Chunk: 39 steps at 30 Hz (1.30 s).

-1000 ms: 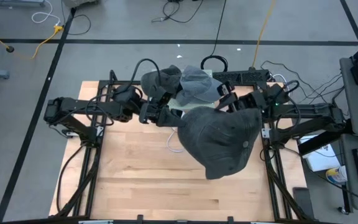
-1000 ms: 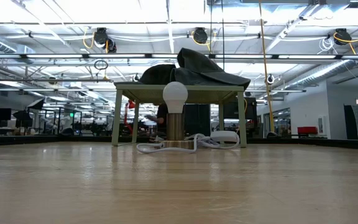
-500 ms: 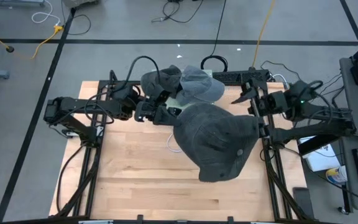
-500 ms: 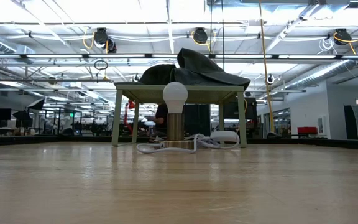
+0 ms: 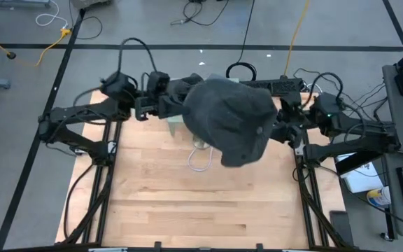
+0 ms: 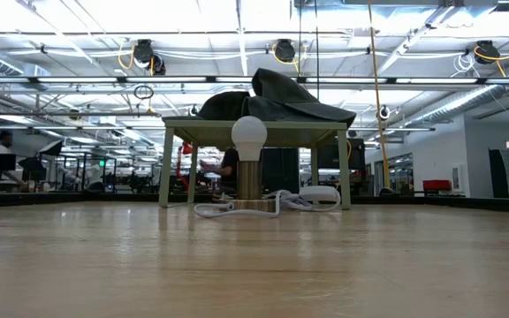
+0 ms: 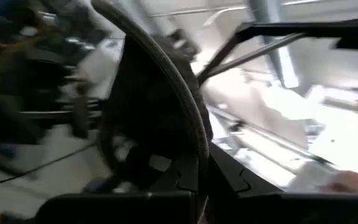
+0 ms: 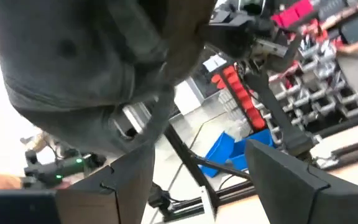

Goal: Pick & Place hat
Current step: Stack the black cap on the other black cap on the shelf

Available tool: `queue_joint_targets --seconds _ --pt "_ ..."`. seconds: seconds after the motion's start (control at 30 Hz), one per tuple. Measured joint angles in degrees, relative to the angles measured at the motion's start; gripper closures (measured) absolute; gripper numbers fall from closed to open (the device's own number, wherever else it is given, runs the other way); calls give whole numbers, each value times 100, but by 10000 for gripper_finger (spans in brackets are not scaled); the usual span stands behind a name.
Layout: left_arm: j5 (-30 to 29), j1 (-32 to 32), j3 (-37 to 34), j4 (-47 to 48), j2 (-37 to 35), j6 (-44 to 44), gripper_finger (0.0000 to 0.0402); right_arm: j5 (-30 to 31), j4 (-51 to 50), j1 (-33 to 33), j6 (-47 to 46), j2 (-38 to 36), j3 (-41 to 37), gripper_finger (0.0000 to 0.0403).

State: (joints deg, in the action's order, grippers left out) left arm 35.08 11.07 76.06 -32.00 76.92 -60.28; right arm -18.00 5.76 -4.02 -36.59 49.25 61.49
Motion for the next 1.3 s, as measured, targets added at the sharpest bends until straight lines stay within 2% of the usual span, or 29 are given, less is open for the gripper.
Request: queue_joint_targets --seconds 0.2,0.4,0.63,1.1,1.3 --pt "-410 236 -10 1501 -673 899 392 55 69 1 -772 167 -2 160" --pt "-967 293 -10 2798 -1318 1589 392 627 591 0 -1071 311 -2 159" --pt "-1564 206 -10 3775 -1797 1864 392 1211 787 -3 -1266 528 -2 163" --pt "-1741 110 -10 4041 -1796 1817 392 1208 822 1 -1889 426 -1 163" --pt "-1970 -82 -8 3752 -1280 1640 392 1334 1605 1 -2199 761 -2 163"
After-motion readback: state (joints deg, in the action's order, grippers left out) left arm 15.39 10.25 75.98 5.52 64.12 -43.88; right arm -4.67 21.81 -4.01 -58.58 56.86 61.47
